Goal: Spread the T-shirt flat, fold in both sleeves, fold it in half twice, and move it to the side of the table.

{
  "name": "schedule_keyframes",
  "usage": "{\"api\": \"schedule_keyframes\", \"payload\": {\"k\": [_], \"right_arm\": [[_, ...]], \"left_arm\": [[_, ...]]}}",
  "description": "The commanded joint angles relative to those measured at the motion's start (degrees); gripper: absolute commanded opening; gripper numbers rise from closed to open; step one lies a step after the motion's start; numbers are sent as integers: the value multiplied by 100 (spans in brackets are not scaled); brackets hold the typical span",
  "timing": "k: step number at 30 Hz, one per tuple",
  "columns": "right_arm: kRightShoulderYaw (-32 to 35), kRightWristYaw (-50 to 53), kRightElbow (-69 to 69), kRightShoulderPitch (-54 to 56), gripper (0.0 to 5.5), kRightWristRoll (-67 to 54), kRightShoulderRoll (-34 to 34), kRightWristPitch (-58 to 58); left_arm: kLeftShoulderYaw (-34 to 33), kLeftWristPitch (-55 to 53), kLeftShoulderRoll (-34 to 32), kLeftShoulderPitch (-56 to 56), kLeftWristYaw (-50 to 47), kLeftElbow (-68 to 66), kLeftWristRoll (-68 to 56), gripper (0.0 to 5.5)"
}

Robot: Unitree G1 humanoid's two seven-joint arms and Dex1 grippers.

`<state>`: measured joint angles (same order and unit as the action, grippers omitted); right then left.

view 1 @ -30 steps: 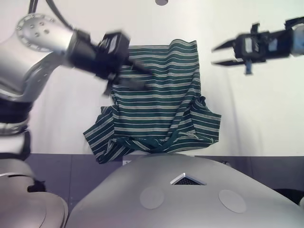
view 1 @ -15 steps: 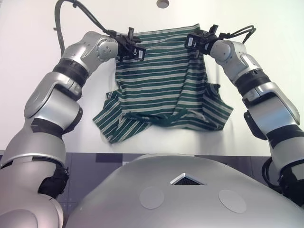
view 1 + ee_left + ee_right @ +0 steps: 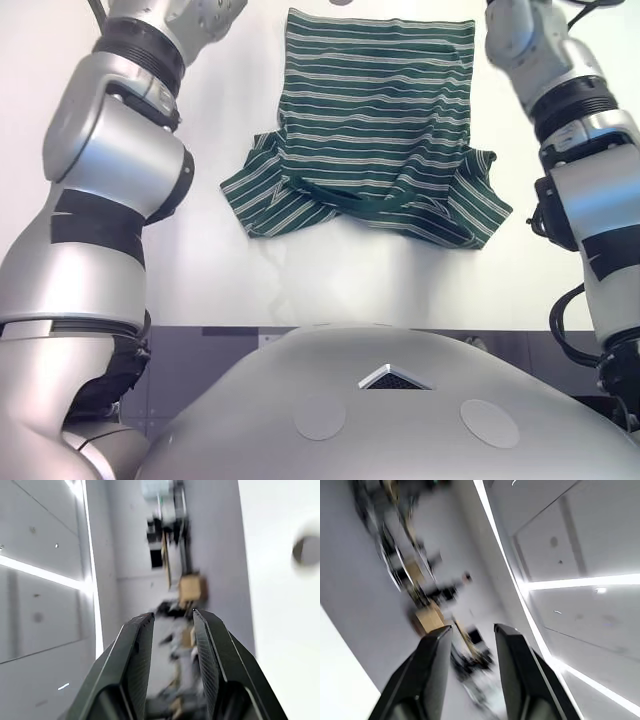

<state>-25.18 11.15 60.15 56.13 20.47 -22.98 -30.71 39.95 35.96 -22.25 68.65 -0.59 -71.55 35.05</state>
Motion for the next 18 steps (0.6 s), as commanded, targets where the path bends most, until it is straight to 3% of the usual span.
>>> {"api": "schedule_keyframes", "payload": {"k": [1,3,5,10,13,15,18], "right_arm": [[-312,-4447,-4651,-2807,156,-3270,-2059,697],[-225,-5133,-5691,-3584,156,-3743,-2866,1110],[-301,-5459,-5949,-4161,156,-3474,-3109,1318],[-1070,-5090,-5016,-4274,156,-1304,-2149,2078],[-1387,-4772,-4364,-4146,156,-342,-1602,2460],[-1471,-4517,-3991,-4066,156,93,-1306,2672],[-1393,-3933,-3251,-3602,156,674,-1065,2787]], "left_arm": [[334,375,-1676,-2890,4653,3623,-3590,144],[438,-100,-2441,-3892,5356,4613,-4259,144],[254,-689,-2780,-4614,5651,5262,-4617,144],[276,-1931,-3142,-5652,6260,6803,-4772,144],[-98,-2249,-3114,-5918,6245,7393,-4696,144],[-362,-2330,-2905,-5802,6018,7386,-4384,144],[-483,-2192,-2559,-5171,5246,6241,-3007,144]]}}
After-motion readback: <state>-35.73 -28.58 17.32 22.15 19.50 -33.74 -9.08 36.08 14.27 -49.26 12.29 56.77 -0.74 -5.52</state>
